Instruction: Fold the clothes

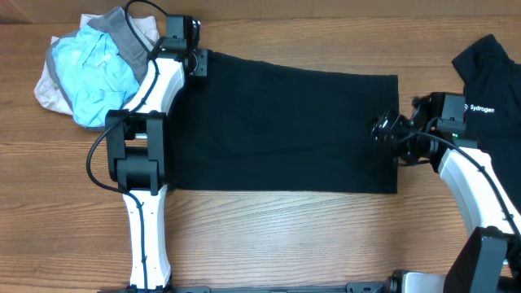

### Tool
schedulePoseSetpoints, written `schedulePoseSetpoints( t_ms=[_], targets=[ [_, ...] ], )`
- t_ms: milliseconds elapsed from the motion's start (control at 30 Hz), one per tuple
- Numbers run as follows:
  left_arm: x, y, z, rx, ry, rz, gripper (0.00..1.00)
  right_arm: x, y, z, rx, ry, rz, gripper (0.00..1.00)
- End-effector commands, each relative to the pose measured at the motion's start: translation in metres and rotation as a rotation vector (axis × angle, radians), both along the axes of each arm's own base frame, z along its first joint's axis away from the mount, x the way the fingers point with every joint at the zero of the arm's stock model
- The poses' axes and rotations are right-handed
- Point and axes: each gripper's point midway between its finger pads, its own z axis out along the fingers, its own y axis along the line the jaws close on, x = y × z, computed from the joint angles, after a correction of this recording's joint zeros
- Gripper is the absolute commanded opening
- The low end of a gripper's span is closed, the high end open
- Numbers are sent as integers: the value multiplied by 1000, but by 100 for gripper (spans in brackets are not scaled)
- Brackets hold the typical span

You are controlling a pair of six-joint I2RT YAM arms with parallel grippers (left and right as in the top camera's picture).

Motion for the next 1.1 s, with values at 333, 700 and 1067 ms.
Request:
schedulePoseSetpoints(
  t_ms=[333, 700, 1067],
  targets=[
    [9, -9, 4, -22, -31, -32, 19, 101, -32, 86, -130, -146, -11, 100],
    [-11, -20, -10, -62, 67, -61, 14, 166, -63, -6, -226, 54, 14, 100],
    [-33, -19, -22, -61, 171, -61, 8, 186, -101, -19, -513, 51, 38, 100]
  ],
)
